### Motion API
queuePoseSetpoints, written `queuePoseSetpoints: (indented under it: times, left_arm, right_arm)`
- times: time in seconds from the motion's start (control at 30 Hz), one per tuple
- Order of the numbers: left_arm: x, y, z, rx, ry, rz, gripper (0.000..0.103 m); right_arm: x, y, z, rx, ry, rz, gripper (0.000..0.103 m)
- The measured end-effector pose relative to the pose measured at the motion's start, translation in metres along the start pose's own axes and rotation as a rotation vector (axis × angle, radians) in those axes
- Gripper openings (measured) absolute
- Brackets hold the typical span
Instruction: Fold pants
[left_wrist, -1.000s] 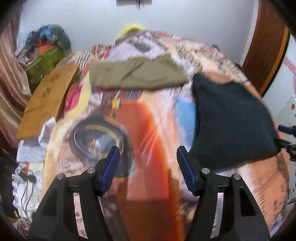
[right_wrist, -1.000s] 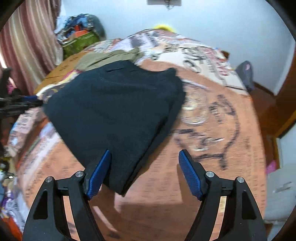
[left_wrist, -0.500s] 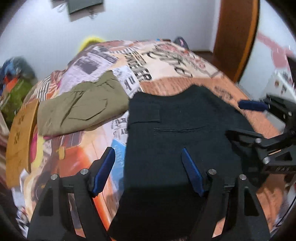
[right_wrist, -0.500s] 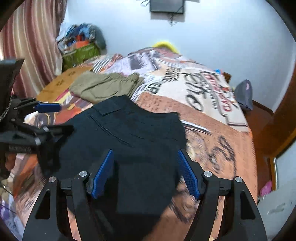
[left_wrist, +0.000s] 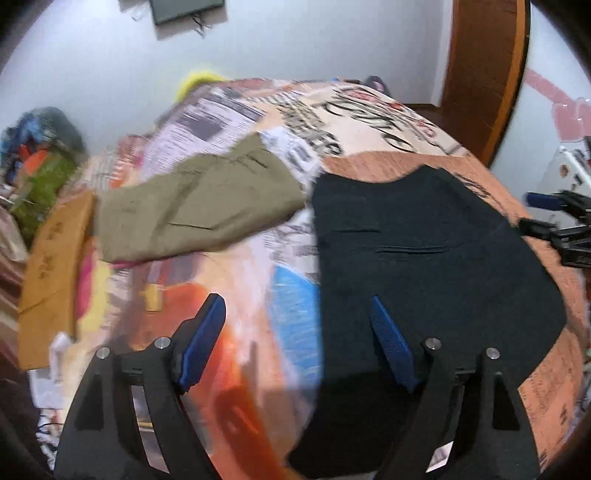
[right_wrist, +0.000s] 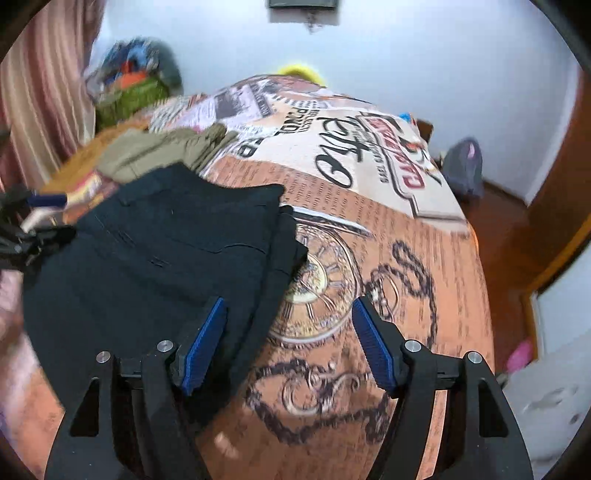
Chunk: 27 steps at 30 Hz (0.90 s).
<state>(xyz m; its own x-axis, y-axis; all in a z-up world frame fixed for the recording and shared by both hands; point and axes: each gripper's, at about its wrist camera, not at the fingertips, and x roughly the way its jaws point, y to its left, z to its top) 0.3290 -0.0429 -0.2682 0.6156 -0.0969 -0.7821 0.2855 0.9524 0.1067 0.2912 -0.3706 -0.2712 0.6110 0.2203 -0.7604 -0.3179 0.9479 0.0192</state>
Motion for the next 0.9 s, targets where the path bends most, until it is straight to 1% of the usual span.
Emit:
queuePoseSetpoints:
  times: [0.07,0.13,0.2,0.27,0.37,0.5,0.53,0.6,0.7,0.73,0.83,0.87,0.9]
  left_arm:
    - [-0.009,0.008,0.0,-0.016,-0.013,0.017,0.081]
    - [-0.015,0.015,0.002,-0.044,-0.013,-0.003,0.081]
    - [-0.019,0.018,0.002,-0.068,-0.003,-0.041,0.082]
    - [-0.021,0.017,0.001,-0.082,0.006,-0.09,0.084]
    - [-0.014,0.009,-0.002,-0.098,0.034,-0.149,0.086]
    - [-0.002,-0.007,-0.008,-0.089,0.071,-0.2,0.086]
    - [0.001,-0.01,-0.009,-0.084,0.08,-0.203,0.086]
    - [0.007,-0.013,-0.011,-0.083,0.088,-0.207,0.086]
    - [0.017,-0.012,-0.012,-0.108,0.109,-0.236,0.089]
    - [0.02,-0.012,-0.012,-0.117,0.116,-0.249,0.089]
    - [0.031,-0.01,-0.009,-0.133,0.145,-0.298,0.089]
    - [0.034,-0.009,-0.009,-0.135,0.154,-0.317,0.089]
    - [0.038,-0.009,-0.008,-0.139,0.161,-0.33,0.09]
  right_arm:
    - [-0.011,0.0,-0.001,-0.018,-0.015,-0.01,0.067]
    - [-0.024,0.002,-0.003,-0.026,-0.035,-0.005,0.069]
    - [-0.034,0.007,-0.004,-0.034,-0.041,0.018,0.069]
    - [-0.041,0.012,-0.007,-0.032,-0.048,0.044,0.071]
    - [-0.04,0.016,-0.012,-0.008,-0.046,0.091,0.073]
    - [-0.028,0.022,-0.018,0.026,-0.009,0.152,0.073]
    - [-0.024,0.023,-0.02,0.033,0.005,0.167,0.073]
    - [-0.015,0.026,-0.021,0.035,0.02,0.174,0.073]
    - [0.002,0.026,-0.02,0.043,0.045,0.189,0.073]
    - [0.006,0.024,-0.019,0.062,0.055,0.206,0.073]
    - [0.025,0.015,-0.018,0.14,0.094,0.296,0.073]
    - [0.031,0.014,-0.017,0.144,0.11,0.313,0.075]
    - [0.033,0.015,-0.017,0.139,0.107,0.317,0.075]
